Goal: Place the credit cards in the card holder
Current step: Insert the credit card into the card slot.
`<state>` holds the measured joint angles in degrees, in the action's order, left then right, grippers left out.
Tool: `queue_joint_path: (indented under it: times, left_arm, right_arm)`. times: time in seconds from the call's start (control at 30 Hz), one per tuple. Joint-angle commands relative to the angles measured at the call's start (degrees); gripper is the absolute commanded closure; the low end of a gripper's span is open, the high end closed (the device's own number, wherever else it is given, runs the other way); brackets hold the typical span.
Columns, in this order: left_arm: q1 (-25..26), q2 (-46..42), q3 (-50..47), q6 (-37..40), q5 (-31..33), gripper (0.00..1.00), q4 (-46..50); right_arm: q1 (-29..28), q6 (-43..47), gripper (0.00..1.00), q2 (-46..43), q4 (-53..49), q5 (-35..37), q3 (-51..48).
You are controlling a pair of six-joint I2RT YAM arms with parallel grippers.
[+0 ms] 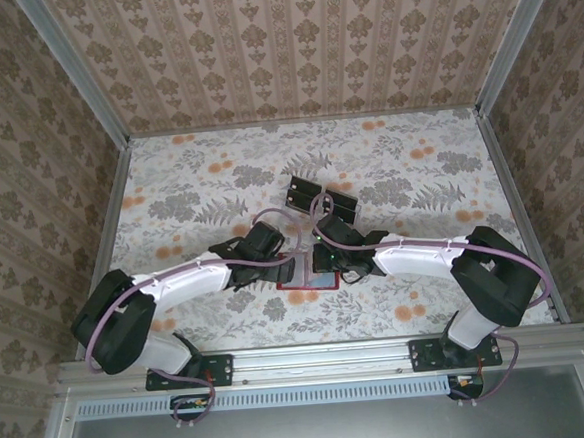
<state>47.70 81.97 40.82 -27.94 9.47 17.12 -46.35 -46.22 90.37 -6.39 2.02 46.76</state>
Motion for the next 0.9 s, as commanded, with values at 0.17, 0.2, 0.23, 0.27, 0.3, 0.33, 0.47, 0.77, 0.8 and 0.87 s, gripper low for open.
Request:
queue_joint_path:
  times: [0.17, 0.2, 0.23, 0.27, 0.3, 0.33, 0.47, 0.77, 0.8, 0.87]
  left_arm:
    - [0.50, 1.87, -1.01, 0.39, 3.80, 0.00, -0.09]
    - [0.47, 2.28, -1.25, 0.27, 3.77, 0.00, -0.24]
    - [0.50, 2.47, -1.47, 0.09, 3.75, 0.00, -0.18]
    - [0.48, 2.81, -1.66, -0.09, 3.73, 0.00, -0.26]
    - [0.47, 2.95, -1.91, -0.25, 3.71, 0.00, -0.26]
    - [0.46, 3.10, -2.05, -0.43, 3.85, 0.00, -0.22]
    - [0.49, 3.01, -2.65, -1.49, 4.73, 0.00, 0.81]
    - [0.61, 2.04, -4.42, -3.26, 4.94, 0.00, 1.10]
    - [0.61, 1.76, -4.56, -3.47, 4.98, 0.00, 1.19]
    - [0.70, 1.31, -4.86, -3.82, 5.17, 0.00, 1.28]
  right_arm:
    - [0.26, 0.19, 1.00, -0.24, -2.44, -1.10, -1.84]
    - [0.27, 0.16, 1.00, -0.41, -2.37, -1.26, -1.77]
    - [0.23, 0.17, 1.00, -0.62, -2.36, -1.23, -1.79]
    - [0.29, 0.19, 1.00, -0.80, -2.35, -1.36, -1.71]
    - [0.23, 0.17, 1.00, -1.02, -2.39, -1.44, -1.59]
    - [0.21, 0.18, 1.00, -1.07, -2.39, -1.53, -1.52]
    - [0.21, -0.09, 1.00, -2.51, -2.09, -1.91, -1.50]
    - [0.29, -3.13, 1.00, -9.58, 2.96, -2.40, -4.48]
    - [0.15, -3.81, 1.00, -10.13, 4.28, -2.35, -5.28]
    - [0.07, -5.14, 1.00, -10.21, 7.11, -2.05, -6.91]
